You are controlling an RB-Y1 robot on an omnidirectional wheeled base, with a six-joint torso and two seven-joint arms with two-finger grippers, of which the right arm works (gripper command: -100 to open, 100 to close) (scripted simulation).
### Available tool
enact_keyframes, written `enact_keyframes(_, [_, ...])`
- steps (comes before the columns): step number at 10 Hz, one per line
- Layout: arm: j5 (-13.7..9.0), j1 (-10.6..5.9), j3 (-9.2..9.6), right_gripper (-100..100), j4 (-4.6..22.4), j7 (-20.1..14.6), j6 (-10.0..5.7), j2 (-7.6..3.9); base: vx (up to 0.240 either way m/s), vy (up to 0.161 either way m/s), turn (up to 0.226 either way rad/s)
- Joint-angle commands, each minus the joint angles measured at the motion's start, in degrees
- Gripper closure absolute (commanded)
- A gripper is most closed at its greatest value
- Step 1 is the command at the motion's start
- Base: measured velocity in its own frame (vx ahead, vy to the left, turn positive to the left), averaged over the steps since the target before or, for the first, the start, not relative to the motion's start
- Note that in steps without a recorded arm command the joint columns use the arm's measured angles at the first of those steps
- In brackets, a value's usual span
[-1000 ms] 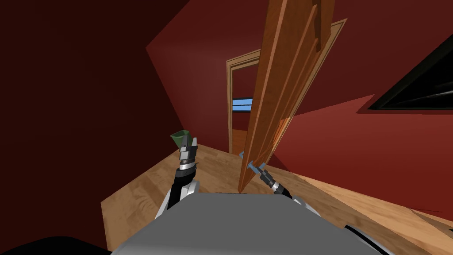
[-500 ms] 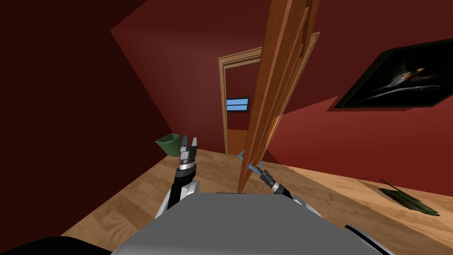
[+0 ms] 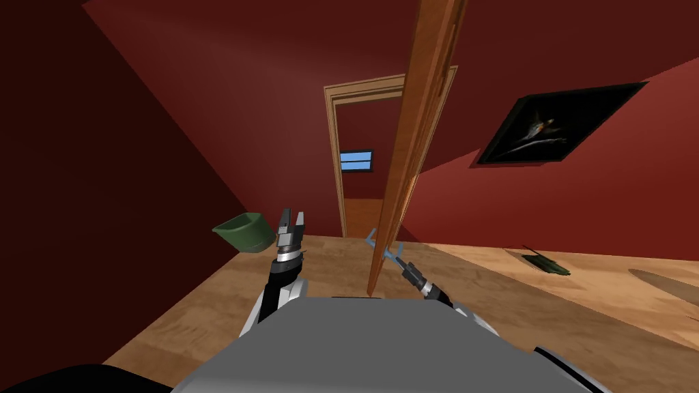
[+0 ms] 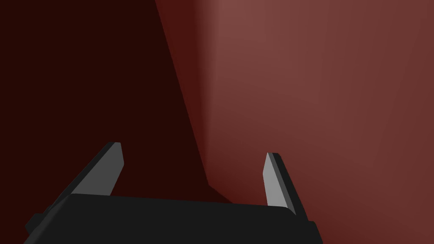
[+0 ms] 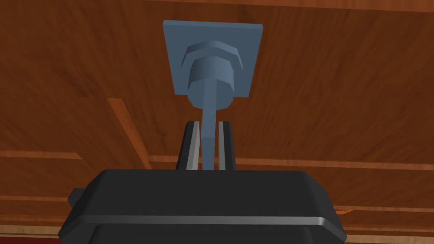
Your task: Pull the door open
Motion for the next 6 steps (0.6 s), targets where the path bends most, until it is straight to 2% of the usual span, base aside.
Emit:
enact_keyframes(1, [0.51, 0.84, 0.69, 100, 0.19, 0.32, -0.83, 0.12, -0.062, 0.027, -0.258])
enact_keyframes(2, [0.51, 0.84, 0.69, 100, 0.19, 0.32, -0.83, 0.12, -0.03, 0.007, -0.077])
enact_keyframes(3, [0.79, 1.05, 1.0, 100, 0.26, 0.56, -1.65, -0.05, -0.032, -0.048, -0.175])
enact_keyframes(4, [1.12, 1.25, 1.34, 100, 0.31, 0.6, -2.49, -0.26, -0.055, -0.12, -0.201])
enact_keyframes(5, [1.21, 1.29, 1.44, 100, 0.33, 0.59, -2.7, -0.32, -0.038, -0.146, -0.079])
enact_keyframes(6, [1.4, 1.36, 1.63, 100, 0.35, 0.49, -3.11, -0.44, -0.015, -0.187, 0.036])
